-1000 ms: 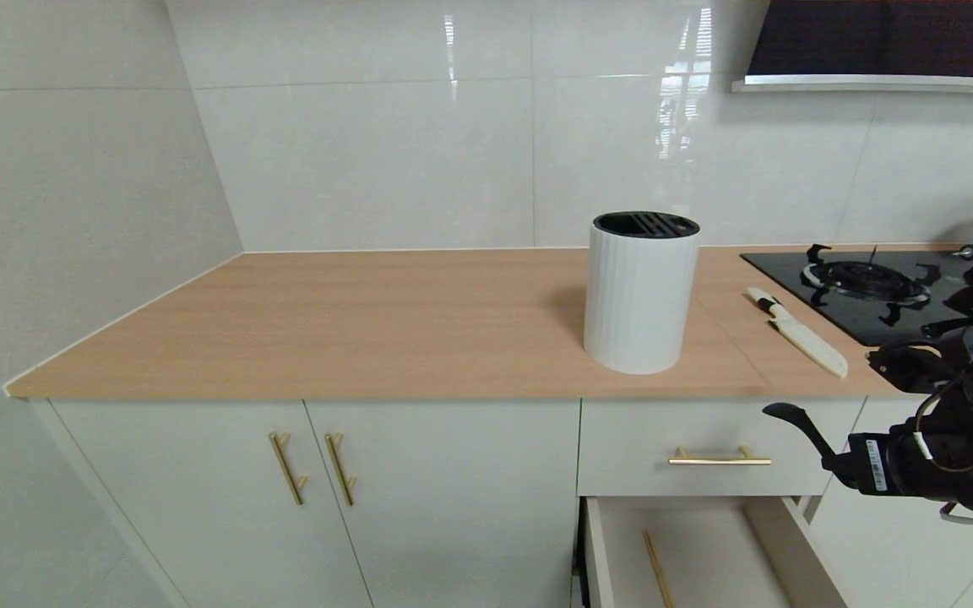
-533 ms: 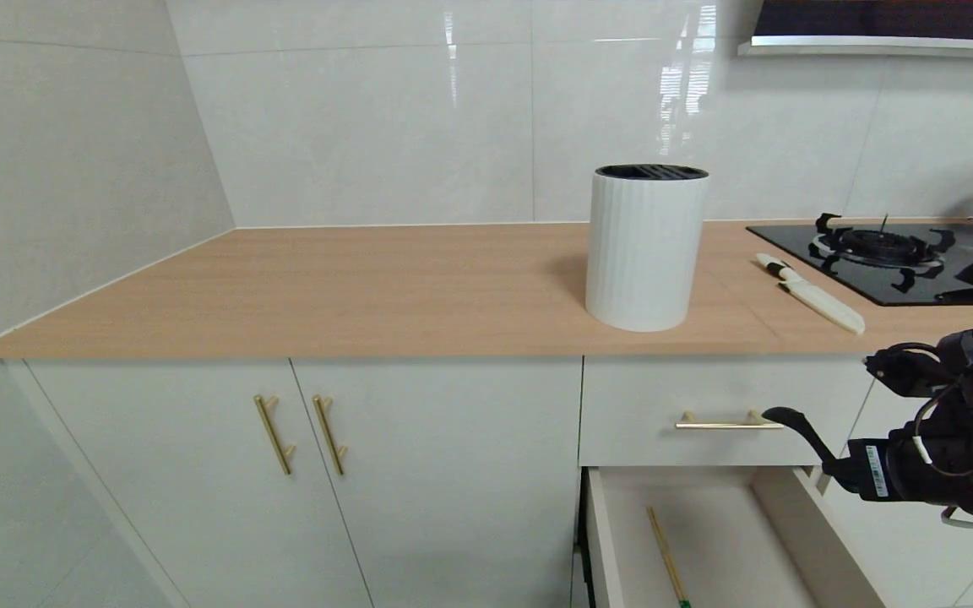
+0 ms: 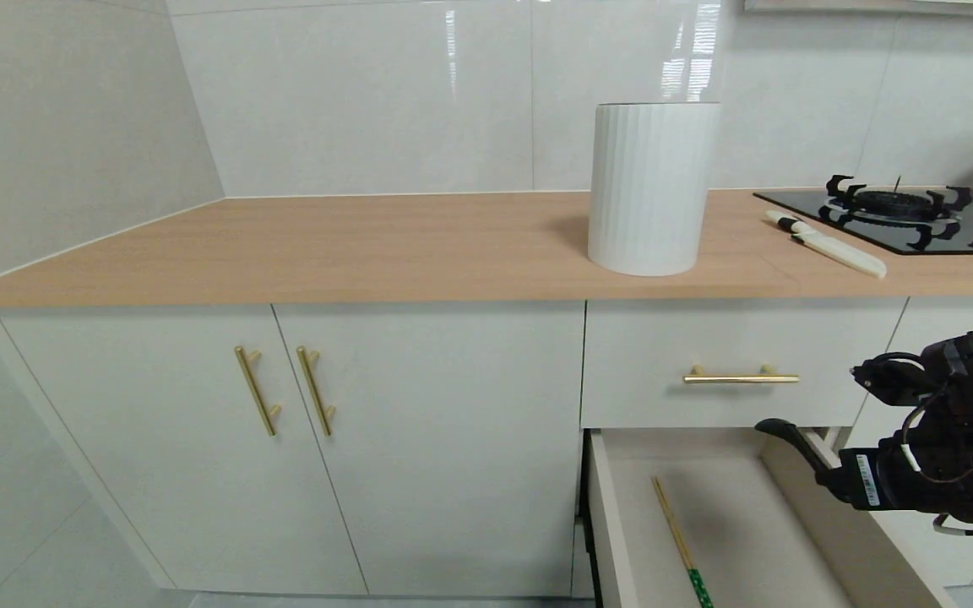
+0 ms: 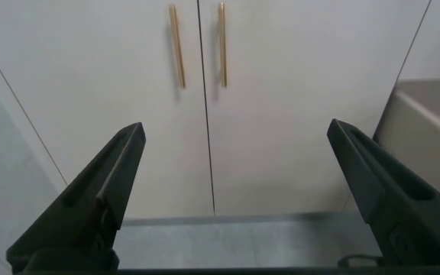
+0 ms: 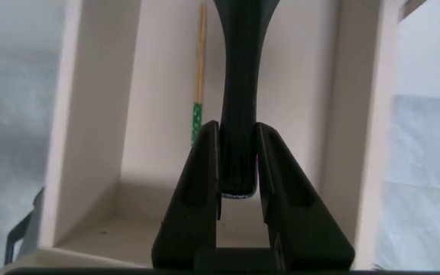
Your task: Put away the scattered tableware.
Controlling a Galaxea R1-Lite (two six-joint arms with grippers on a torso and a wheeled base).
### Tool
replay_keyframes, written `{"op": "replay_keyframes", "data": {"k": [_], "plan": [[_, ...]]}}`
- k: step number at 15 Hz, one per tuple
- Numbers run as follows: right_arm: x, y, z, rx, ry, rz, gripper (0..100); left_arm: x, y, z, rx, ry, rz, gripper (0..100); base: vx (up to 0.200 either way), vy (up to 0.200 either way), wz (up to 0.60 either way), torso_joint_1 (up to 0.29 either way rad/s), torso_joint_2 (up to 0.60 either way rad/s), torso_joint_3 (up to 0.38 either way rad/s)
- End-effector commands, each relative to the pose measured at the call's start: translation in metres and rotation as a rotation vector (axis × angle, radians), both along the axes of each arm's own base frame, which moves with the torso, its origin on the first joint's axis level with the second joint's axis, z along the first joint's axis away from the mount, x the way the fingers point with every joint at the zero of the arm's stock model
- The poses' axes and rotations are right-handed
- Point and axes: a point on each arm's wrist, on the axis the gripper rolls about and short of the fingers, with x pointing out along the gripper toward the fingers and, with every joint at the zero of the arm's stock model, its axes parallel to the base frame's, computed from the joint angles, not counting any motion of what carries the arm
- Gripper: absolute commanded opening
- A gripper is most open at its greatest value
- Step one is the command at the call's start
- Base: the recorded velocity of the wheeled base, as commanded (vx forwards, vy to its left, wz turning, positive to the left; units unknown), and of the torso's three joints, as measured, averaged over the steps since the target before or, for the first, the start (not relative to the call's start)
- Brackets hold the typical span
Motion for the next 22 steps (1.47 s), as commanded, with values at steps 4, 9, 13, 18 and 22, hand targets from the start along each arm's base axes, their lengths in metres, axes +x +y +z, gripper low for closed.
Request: {"op": "replay_keyframes", "data": {"k": [4, 9, 13, 18, 22], "plan": [[0.004, 0.003, -0.01, -0.004, 0.041, 0.011, 0, 0.0, 0.0, 0.0, 0.0, 0.0, 0.0, 100, 0.0, 0.0, 0.0, -0.073, 0.28, 0.201], [0.017, 0.013, -0.042, -0.021, 0.166, 0.041, 0, 0.0, 0.0, 0.0, 0.0, 0.0, 0.0, 100, 0.0, 0.0, 0.0, -0.003, 0.01, 0.01], [0.047, 0.017, -0.101, -0.07, 0.296, 0.011, 0, 0.0, 0.0, 0.0, 0.002, 0.0, 0.0, 100, 0.0, 0.0, 0.0, 0.0, 0.0, 0.0], [0.063, 0.019, -0.147, -0.113, 0.312, -0.022, 0, 0.0, 0.0, 0.0, 0.0, 0.0, 0.0, 100, 0.0, 0.0, 0.0, 0.0, 0.0, 0.0], [0.076, 0.021, -0.161, -0.144, 0.297, -0.041, 0, 0.0, 0.0, 0.0, 0.0, 0.002, 0.0, 100, 0.0, 0.0, 0.0, 0.0, 0.0, 0.0]]}}
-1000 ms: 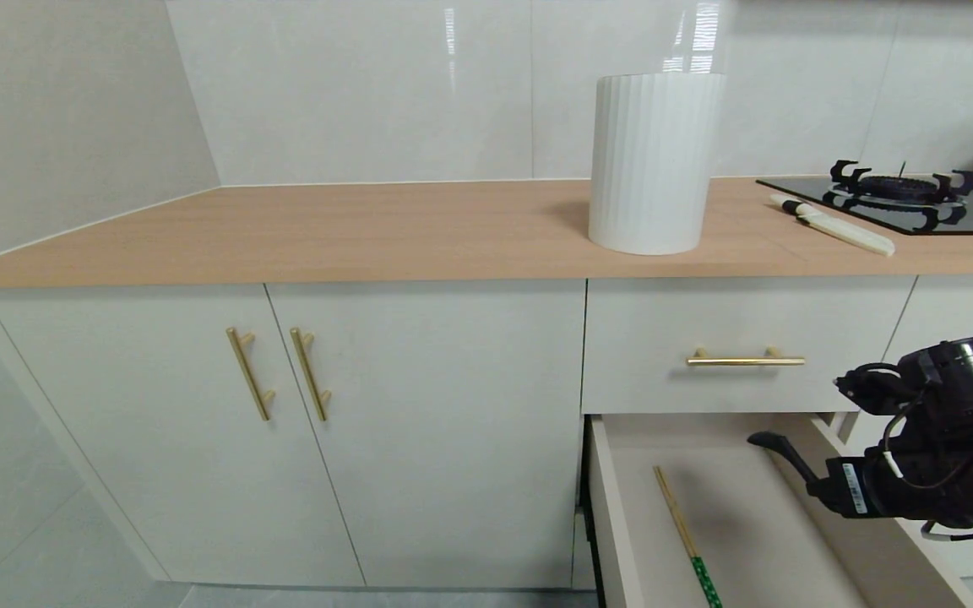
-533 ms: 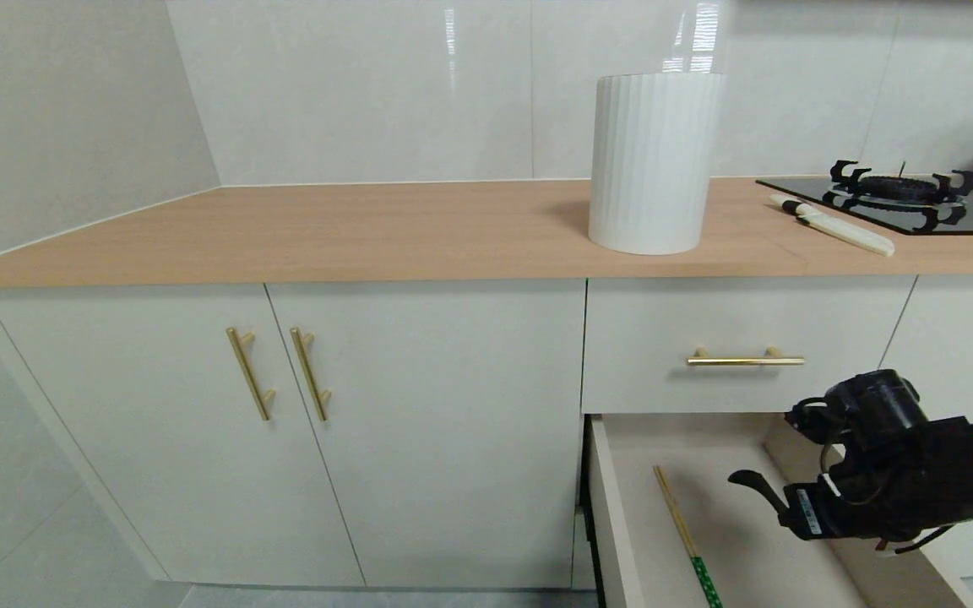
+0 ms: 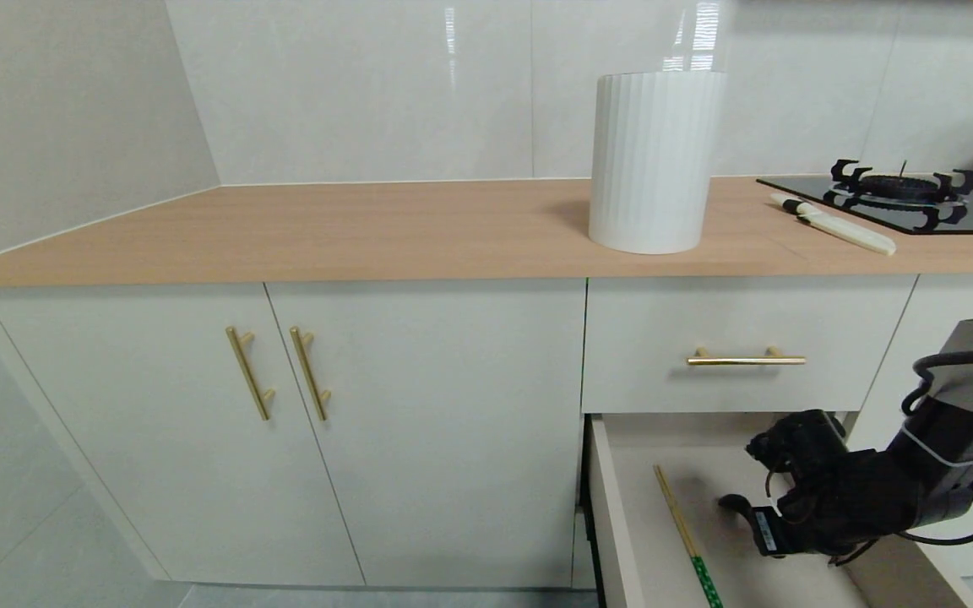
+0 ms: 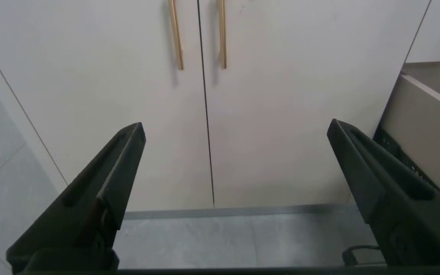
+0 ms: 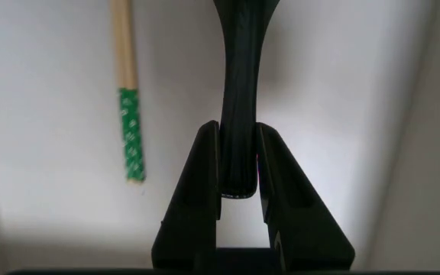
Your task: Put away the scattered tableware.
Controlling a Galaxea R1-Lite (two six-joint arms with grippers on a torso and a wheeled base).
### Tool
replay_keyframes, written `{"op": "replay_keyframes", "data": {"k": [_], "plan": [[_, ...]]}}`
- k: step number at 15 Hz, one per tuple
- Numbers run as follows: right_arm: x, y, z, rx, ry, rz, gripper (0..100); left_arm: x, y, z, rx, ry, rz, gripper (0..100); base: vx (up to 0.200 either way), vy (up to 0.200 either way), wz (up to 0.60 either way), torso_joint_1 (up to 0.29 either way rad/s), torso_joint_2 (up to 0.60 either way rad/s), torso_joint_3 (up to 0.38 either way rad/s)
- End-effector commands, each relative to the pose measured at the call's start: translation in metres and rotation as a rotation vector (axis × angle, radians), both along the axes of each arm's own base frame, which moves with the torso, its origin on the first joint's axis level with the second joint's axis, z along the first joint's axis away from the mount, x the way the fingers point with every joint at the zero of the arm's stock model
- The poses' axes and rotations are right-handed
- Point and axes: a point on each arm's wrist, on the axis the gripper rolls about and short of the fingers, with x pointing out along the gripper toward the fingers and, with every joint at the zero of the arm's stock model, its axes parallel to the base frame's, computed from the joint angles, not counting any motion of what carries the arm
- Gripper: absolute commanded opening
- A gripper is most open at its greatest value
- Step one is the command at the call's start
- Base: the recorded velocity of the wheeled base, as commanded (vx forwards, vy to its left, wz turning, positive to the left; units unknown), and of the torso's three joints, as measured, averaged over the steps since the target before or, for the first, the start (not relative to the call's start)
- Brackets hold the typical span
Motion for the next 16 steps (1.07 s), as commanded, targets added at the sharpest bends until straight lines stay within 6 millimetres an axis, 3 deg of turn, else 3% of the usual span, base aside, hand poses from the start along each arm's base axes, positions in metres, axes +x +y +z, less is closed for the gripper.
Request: {"op": "replay_keyframes", "data": {"k": [1, 8, 9, 16], "plan": [[0.0058, 0.0006, -0.0163, -0.033, 0.027, -0.011, 0, 0.0001, 0.0, 0.0001, 0.002, 0.001, 0.0, 100, 0.0, 0.0, 0.0, 0.0, 0.0, 0.0], [0.0104, 0.0006, -0.0208, -0.038, 0.0, -0.017, 0, 0.0001, 0.0, 0.0001, 0.0, 0.001, 0.0, 100, 0.0, 0.0, 0.0, 0.0, 0.0, 0.0], [0.0104, 0.0006, -0.0208, -0.038, 0.0, -0.017, 100, 0.0001, 0.0, 0.0001, 0.0, 0.001, 0.0, 100, 0.0, 0.0, 0.0, 0.0, 0.0, 0.0], [0.01, 0.0006, -0.0121, -0.029, -0.023, -0.027, 100, 0.0001, 0.0, 0.0001, 0.002, 0.001, 0.0, 100, 0.0, 0.0, 0.0, 0.0, 0.0, 0.0]]}}
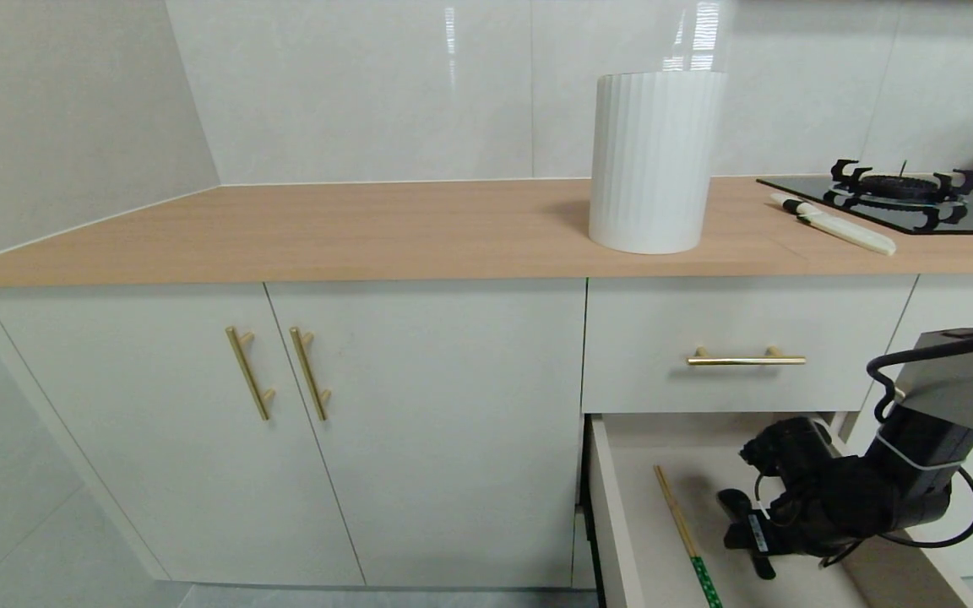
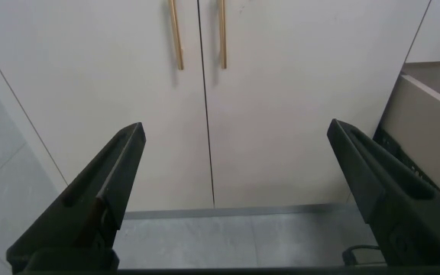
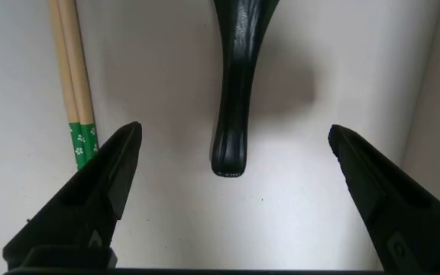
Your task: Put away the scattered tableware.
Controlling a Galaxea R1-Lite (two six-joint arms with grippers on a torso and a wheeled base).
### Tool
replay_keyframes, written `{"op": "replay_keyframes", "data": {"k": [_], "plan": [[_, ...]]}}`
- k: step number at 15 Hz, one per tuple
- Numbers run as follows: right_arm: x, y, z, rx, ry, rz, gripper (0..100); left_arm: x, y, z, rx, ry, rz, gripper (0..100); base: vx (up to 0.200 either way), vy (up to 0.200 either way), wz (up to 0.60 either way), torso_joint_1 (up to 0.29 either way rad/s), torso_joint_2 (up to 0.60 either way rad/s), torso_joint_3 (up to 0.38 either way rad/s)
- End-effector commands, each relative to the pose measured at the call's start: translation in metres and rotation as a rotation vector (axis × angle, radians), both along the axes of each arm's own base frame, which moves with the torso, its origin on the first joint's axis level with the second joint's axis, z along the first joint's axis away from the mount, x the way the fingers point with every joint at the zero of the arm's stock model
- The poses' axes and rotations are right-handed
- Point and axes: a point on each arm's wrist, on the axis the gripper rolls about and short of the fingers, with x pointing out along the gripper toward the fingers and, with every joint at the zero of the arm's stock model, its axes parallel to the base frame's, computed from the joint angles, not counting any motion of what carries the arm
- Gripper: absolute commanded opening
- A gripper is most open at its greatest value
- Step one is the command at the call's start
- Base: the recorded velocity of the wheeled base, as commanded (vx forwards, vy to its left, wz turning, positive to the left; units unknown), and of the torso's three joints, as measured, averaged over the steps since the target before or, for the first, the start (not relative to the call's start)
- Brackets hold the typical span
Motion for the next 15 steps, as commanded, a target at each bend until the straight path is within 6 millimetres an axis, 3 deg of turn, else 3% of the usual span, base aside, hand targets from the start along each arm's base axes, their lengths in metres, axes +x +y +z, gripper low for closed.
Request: {"op": "replay_keyframes", "data": {"k": [1, 6, 7, 9, 15], "plan": [[-0.001, 0.0, 0.016, 0.017, -0.043, -0.019, 100, 0.0, 0.0, 0.0, 0.001, 0.001, 0.0, 100, 0.0, 0.0, 0.0, 0.0, 0.0, 0.0], [-0.017, -0.005, 0.068, 0.04, -0.167, -0.034, 100, 0.0, 0.0, 0.0, 0.0, 0.003, 0.0, 100, 0.0, 0.0, 0.0, 0.0, 0.0, 0.0], [-0.022, -0.009, 0.089, 0.053, -0.223, -0.04, 100, 0.0, 0.0, 0.0, 0.0, 0.001, 0.0, 100, 0.0, 0.0, 0.0, 0.0, 0.0, 0.0], [-0.035, -0.011, 0.111, 0.057, -0.248, -0.035, 100, 0.0, 0.0, 0.0, 0.0, 0.001, 0.0, 100, 0.0, 0.0, 0.0, 0.0, 0.0, 0.0], [-0.072, -0.01, 0.169, 0.094, -0.19, 0.007, 100, 0.0, 0.0, 0.0, 0.001, 0.003, 0.0, 100, 0.0, 0.0, 0.0, 0.0, 0.0, 0.0]]}}
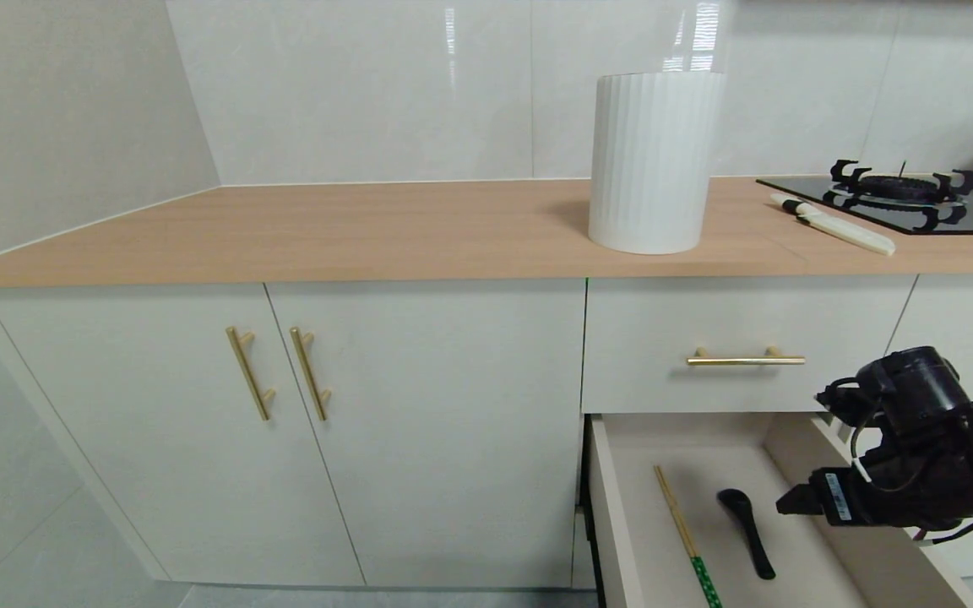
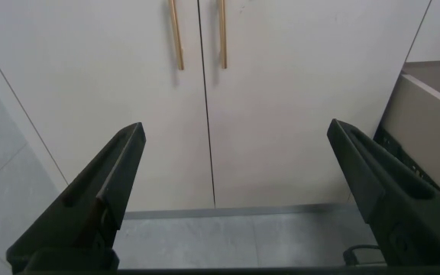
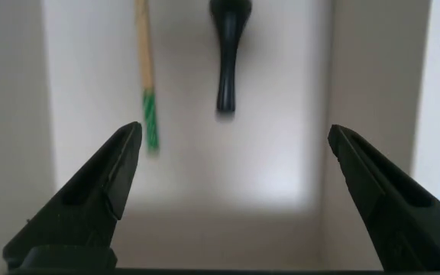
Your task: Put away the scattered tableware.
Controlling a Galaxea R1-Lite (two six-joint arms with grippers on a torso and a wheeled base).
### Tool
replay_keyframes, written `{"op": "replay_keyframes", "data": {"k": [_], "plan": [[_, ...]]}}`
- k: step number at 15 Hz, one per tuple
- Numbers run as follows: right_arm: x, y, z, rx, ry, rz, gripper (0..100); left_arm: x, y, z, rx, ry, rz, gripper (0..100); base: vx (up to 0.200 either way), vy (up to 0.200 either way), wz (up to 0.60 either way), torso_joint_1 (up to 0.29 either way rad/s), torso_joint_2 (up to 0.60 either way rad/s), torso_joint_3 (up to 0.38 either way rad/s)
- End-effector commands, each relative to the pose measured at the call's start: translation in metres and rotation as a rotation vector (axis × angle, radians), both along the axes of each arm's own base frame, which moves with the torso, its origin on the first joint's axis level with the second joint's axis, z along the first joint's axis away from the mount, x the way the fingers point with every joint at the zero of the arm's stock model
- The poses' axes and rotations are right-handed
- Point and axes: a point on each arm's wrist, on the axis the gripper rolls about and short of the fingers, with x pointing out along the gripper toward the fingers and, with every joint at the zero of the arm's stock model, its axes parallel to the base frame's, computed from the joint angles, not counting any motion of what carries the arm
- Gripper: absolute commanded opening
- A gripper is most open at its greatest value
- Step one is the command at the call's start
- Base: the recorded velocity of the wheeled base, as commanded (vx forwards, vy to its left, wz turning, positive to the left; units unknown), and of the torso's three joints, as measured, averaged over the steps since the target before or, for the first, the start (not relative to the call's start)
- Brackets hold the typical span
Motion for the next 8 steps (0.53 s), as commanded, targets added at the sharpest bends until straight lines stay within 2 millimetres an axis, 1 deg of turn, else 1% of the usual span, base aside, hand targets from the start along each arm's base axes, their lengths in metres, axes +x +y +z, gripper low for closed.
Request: {"op": "replay_keyframes", "data": {"k": [1, 2, 5, 8], "plan": [[-0.0087, 0.0022, 0.0304, 0.017, -0.093, 0.017, 100, 0.0001, 0.0, 0.0, 0.002, 0.002, 0.0, 100, 0.0, 0.0, 0.0, 0.0, 0.0, 0.0], [-0.0124, 0.0047, 0.0333, 0.018, -0.093, 0.029, 100, 0.0001, 0.0, 0.0, 0.003, 0.002, 0.0, 100, 0.0, 0.0, 0.0, 0.0, 0.0, 0.0], [-0.014, 0.007, 0.0336, 0.016, -0.093, 0.038, 100, 0.0001, 0.0, 0.0001, 0.003, 0.0, 0.0, 100, 0.0, 0.0, 0.0, 0.0, 0.0, 0.0], [-0.0145, 0.0068, 0.0343, 0.012, -0.095, 0.036, 100, 0.0001, 0.0, 0.0, -0.003, 0.002, 0.0, 100, -0.2, 0.0, 0.0, 0.006, 0.0, 0.004]]}}
